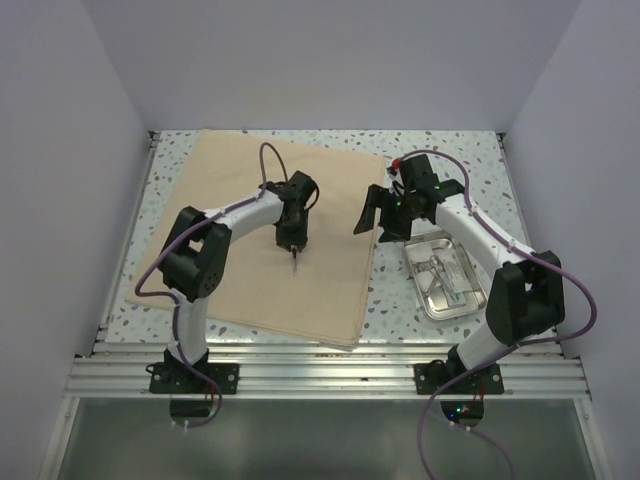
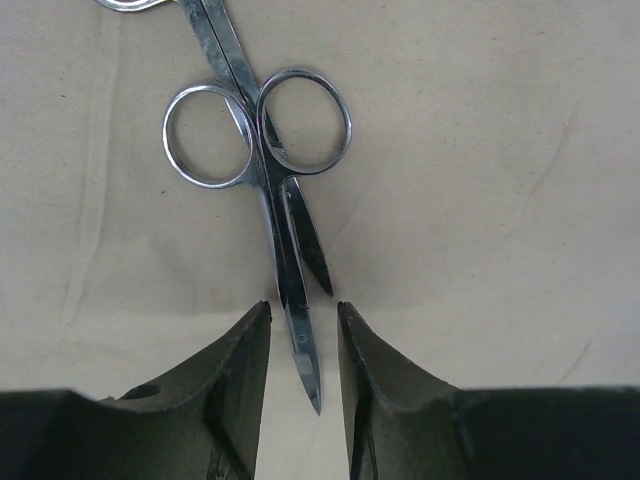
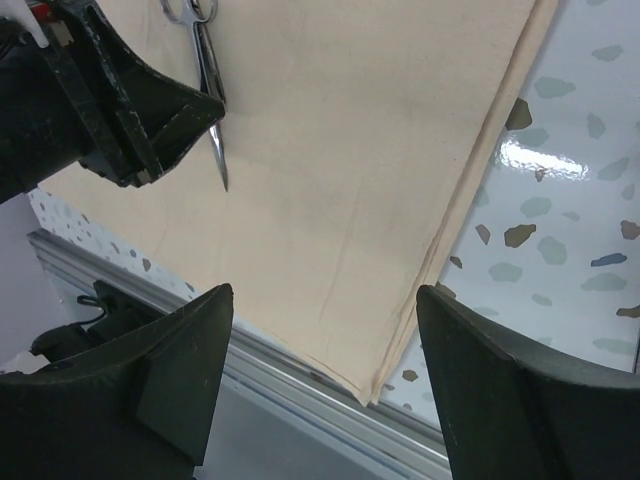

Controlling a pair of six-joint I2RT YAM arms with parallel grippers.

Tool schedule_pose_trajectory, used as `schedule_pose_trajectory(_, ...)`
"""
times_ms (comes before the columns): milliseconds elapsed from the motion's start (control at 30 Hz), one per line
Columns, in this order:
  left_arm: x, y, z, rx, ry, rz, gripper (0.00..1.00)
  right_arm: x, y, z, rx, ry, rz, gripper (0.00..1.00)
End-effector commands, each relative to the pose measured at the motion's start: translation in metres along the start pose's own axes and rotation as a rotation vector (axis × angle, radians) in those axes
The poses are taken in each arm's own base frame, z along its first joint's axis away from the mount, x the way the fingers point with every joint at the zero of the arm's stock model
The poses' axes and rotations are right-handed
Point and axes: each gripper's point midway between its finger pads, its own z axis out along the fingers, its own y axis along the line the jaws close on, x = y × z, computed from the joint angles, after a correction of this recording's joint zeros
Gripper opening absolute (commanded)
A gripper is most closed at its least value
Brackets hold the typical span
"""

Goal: Prepare the surgical pack

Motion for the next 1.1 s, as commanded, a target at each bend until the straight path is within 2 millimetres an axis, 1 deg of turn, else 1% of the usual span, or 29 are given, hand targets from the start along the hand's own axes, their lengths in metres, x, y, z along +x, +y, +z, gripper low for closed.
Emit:
schedule_pose_trajectory(0,0.000,0.003,0.006,-0.021,0.017,0.016,0.36,-0.003,0.003,-0.006,-0.014,-0.006,-0.032,0.78)
schedule_pose_trajectory(167,0.016,0.014,0.020,-0.059,0.055,0.013,0.36,-0.006,0.007,-0.003,-0.035,-0.004,-0.035,0.78)
schedule_pose_trajectory(233,0.024,0.015,0.027,-0.066,0.086,0.024,0.33,-0.006,0.007,-0.002,-0.041,0.002,-0.036,0.77)
schedule_pose_trajectory(267,0.025,0.014,0.031,-0.058,0.087,0.027,0.25,-0.007,0.007,0.000,-0.040,0.003,-0.036,0.78)
schedule_pose_trajectory(333,0.030,0.010,0.034,-0.022,0.104,0.031,0.16,-0.008,0.009,0.001,-0.047,0.003,-0.039,0.77)
schedule_pose_trajectory(367,0.029,0.006,0.034,-0.002,0.102,0.029,0.08,-0.010,0.010,0.004,-0.052,0.005,-0.038,0.77)
schedule_pose_trajectory(400,0.029,0.005,0.034,0.006,0.105,0.038,0.03,-0.010,0.011,0.006,-0.058,0.010,-0.033,0.77)
schedule_pose_trajectory(433,0.026,0.003,0.032,0.013,0.098,0.039,0.00,-0.010,0.014,0.006,-0.074,0.014,-0.025,0.77)
schedule_pose_trajectory(467,0.027,0.003,0.030,0.012,0.104,0.041,0.00,-0.012,0.015,0.012,-0.081,0.020,-0.017,0.77)
schedule_pose_trajectory(567,0.017,-0.001,0.013,0.035,0.066,0.047,0.00,-0.019,0.022,0.021,-0.112,0.009,0.024,0.77)
schedule_pose_trajectory(600,0.012,-0.003,0.002,0.050,0.044,0.049,0.00,-0.019,0.026,0.024,-0.125,0.009,0.039,0.76)
schedule_pose_trajectory(633,0.010,-0.005,-0.003,0.057,0.036,0.051,0.00,-0.021,0.031,0.027,-0.139,0.005,0.075,0.75)
schedule_pose_trajectory(667,0.009,-0.010,-0.014,0.094,0.027,0.052,0.00,-0.025,0.038,0.035,-0.158,-0.005,0.076,0.72)
schedule_pose_trajectory(700,0.009,-0.012,-0.018,0.108,0.024,0.052,0.00,-0.026,0.044,0.038,-0.170,-0.011,0.084,0.72)
schedule_pose_trajectory(733,0.009,-0.015,-0.026,0.134,0.015,0.051,0.00,-0.032,0.053,0.042,-0.192,-0.032,0.109,0.71)
schedule_pose_trajectory(800,0.011,-0.017,-0.033,0.155,0.011,0.046,0.00,-0.029,0.064,0.058,-0.206,-0.019,0.125,0.69)
schedule_pose_trajectory(867,0.014,-0.017,-0.038,0.169,0.012,0.044,0.00,-0.032,0.075,0.069,-0.222,-0.029,0.151,0.66)
schedule_pose_trajectory(900,0.014,-0.018,-0.044,0.180,0.002,0.039,0.00,-0.030,0.077,0.081,-0.211,-0.022,0.155,0.64)
schedule_pose_trajectory(933,0.018,-0.017,-0.043,0.182,0.008,0.037,0.00,-0.030,0.081,0.086,-0.218,-0.021,0.159,0.64)
schedule_pose_trajectory(967,0.019,-0.019,-0.044,0.198,0.007,0.037,0.00,-0.032,0.085,0.091,-0.225,-0.024,0.156,0.64)
schedule_pose_trajectory(1000,0.023,-0.018,-0.045,0.204,0.010,0.034,0.00,-0.031,0.094,0.095,-0.239,-0.018,0.145,0.63)
schedule_pose_trajectory(1033,0.023,-0.019,-0.045,0.213,0.003,0.035,0.00,-0.029,0.093,0.106,-0.236,0.001,0.156,0.63)
schedule_pose_trajectory(1067,0.025,-0.020,-0.046,0.222,0.008,0.034,0.00,-0.028,0.094,0.112,-0.238,0.013,0.161,0.63)
